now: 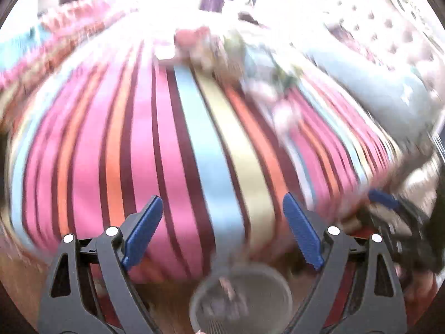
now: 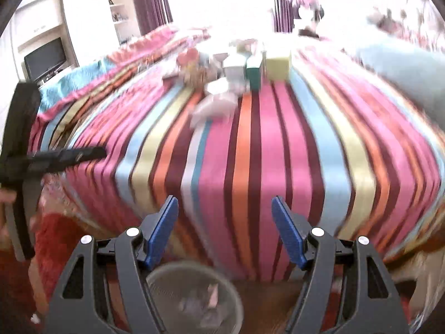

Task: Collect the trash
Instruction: 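Grasp the coiled hair tie with left tool while right grasps pink plush fish, then carry both items over the wastebasket and open both tools to drop them, then move both tools back toward the cluttered bedspread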

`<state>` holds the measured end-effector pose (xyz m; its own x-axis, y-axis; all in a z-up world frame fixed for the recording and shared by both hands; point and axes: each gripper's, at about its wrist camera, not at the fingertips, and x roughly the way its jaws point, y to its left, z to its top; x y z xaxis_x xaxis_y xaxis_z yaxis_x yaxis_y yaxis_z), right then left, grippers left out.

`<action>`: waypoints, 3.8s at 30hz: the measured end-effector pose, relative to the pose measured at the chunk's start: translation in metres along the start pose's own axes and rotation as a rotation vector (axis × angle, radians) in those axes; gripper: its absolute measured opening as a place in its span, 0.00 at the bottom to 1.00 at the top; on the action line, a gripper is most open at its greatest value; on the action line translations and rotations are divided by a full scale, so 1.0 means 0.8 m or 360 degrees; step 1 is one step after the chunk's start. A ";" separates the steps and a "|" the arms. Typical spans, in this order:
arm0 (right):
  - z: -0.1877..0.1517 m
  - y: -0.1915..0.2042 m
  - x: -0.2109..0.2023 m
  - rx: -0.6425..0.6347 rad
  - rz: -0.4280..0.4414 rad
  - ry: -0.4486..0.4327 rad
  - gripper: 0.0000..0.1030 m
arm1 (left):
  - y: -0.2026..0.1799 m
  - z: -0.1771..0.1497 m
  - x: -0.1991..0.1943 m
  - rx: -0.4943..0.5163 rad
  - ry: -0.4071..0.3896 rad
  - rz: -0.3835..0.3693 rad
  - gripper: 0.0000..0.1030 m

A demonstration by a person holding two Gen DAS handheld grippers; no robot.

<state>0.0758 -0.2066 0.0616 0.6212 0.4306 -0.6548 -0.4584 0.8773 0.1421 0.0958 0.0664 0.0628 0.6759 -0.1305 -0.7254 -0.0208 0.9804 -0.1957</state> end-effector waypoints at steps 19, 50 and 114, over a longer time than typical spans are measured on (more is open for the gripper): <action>0.102 -0.001 0.117 0.0005 0.0049 -0.0055 0.78 | -0.023 0.194 0.205 -0.0439 0.0109 0.0123 0.83; 0.101 -0.015 0.132 0.0098 0.0230 0.0008 0.45 | 0.002 0.165 0.174 -0.0248 -0.0004 0.0039 0.50; -0.213 0.035 0.093 0.0164 0.0124 0.0871 0.76 | -0.014 -0.303 0.105 -0.0093 0.0850 -0.0148 0.85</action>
<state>0.0008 -0.1862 -0.1098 0.1551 0.3461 -0.9253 -0.4079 0.8755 0.2591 -0.0257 0.0085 -0.1557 0.2091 -0.2878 -0.9346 -0.0301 0.9534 -0.3003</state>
